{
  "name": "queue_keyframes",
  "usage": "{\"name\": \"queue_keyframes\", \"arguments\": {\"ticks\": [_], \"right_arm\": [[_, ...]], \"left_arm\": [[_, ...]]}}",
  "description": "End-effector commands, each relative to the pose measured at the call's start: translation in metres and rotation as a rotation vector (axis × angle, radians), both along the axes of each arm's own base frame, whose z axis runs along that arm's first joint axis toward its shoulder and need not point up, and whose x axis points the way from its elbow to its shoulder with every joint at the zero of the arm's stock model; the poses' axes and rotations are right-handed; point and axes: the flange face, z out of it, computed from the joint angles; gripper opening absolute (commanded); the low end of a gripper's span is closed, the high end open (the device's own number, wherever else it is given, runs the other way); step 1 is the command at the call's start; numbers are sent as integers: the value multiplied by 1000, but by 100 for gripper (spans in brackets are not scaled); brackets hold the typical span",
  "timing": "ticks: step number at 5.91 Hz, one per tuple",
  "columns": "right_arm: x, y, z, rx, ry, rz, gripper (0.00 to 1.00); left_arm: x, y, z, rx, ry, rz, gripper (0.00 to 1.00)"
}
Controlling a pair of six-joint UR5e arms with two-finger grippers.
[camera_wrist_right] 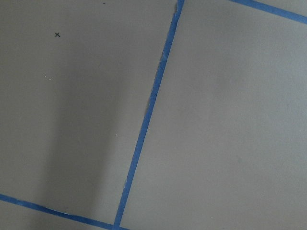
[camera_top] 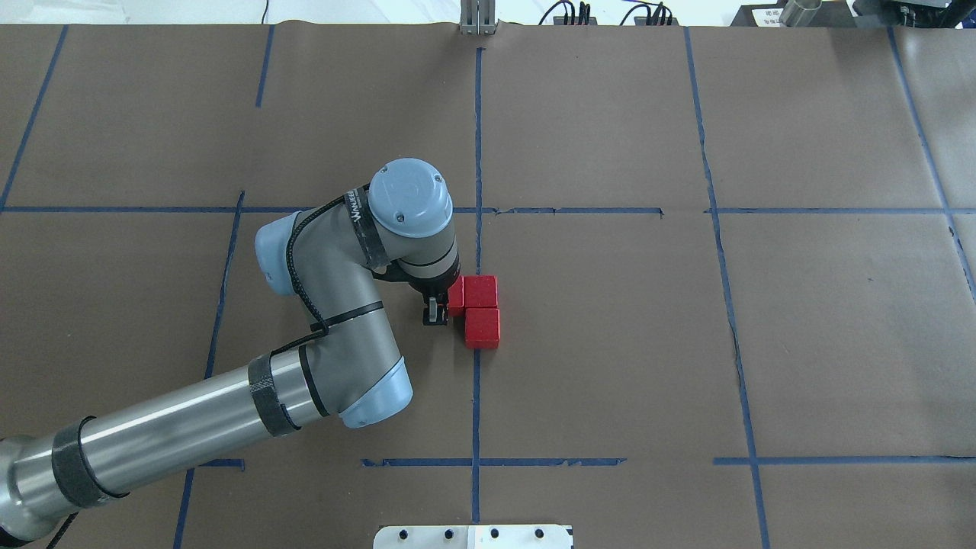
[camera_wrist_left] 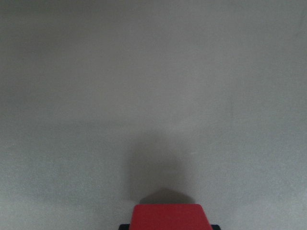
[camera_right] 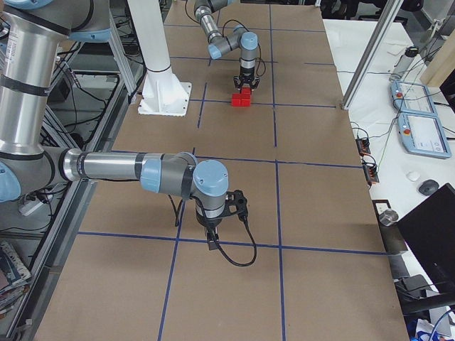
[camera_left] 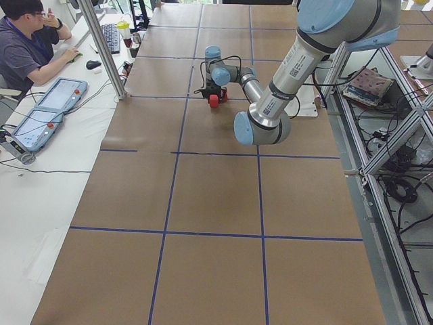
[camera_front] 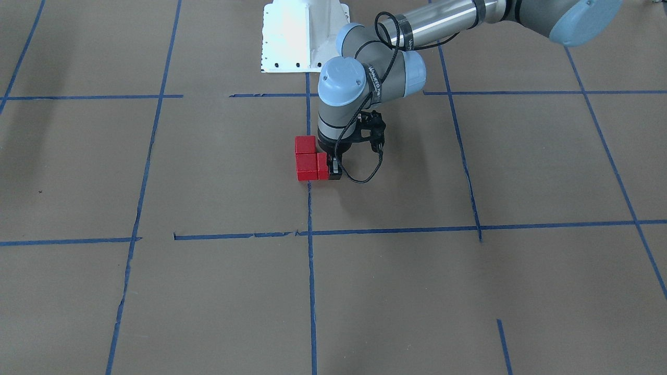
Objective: Form red blocks into L shape at center
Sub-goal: 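Lower the cube beside the farther center cube and open the left gripper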
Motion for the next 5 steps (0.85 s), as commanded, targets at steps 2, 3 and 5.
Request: {"name": "queue_keyframes", "arguments": {"ticks": [2, 3, 5], "right_arm": [[0, 0, 0, 1, 0, -1, 100], [0, 0, -1, 2, 0, -1, 100], [0, 0, -1, 1, 0, 0, 100]], "left_arm": [[-4, -4, -2, 72, 0, 60, 100], [-17, -14, -8, 75, 7, 48, 100], [-61, -13, -37, 102, 66, 128, 100]]}}
